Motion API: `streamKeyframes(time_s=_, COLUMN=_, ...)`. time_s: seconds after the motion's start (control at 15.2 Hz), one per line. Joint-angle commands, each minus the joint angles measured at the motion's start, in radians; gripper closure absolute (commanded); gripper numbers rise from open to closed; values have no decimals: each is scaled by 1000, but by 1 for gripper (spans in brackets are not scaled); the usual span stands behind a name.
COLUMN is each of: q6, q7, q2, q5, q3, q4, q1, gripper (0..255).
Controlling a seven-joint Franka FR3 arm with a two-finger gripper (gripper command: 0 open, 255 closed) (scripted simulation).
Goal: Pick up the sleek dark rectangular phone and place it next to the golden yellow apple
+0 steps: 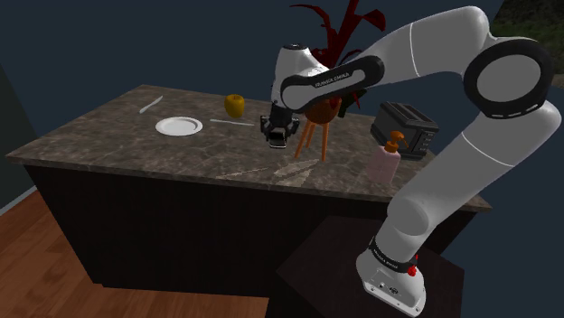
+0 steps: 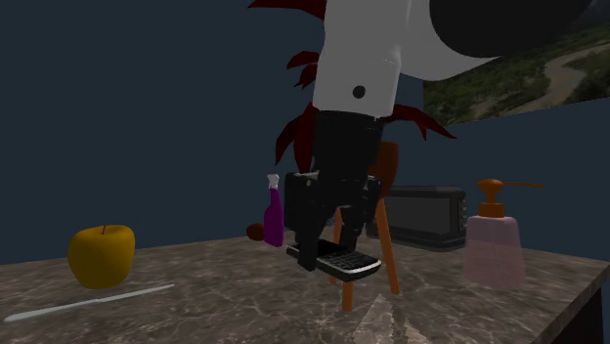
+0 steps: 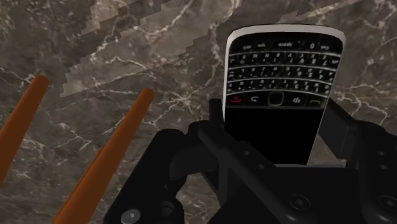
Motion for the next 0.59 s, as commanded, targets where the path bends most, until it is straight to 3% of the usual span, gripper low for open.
streamKeyframes(time_s=0.0, q6=-28, q7=-7, q2=-8, q5=5, q3=-2, q4=21, q1=1, gripper=255)
streamKeyframes(time_s=0.53, q6=-137, q7=-30, q2=-40, q5=21, q3=-7, q4=99, q1=4, gripper=255)
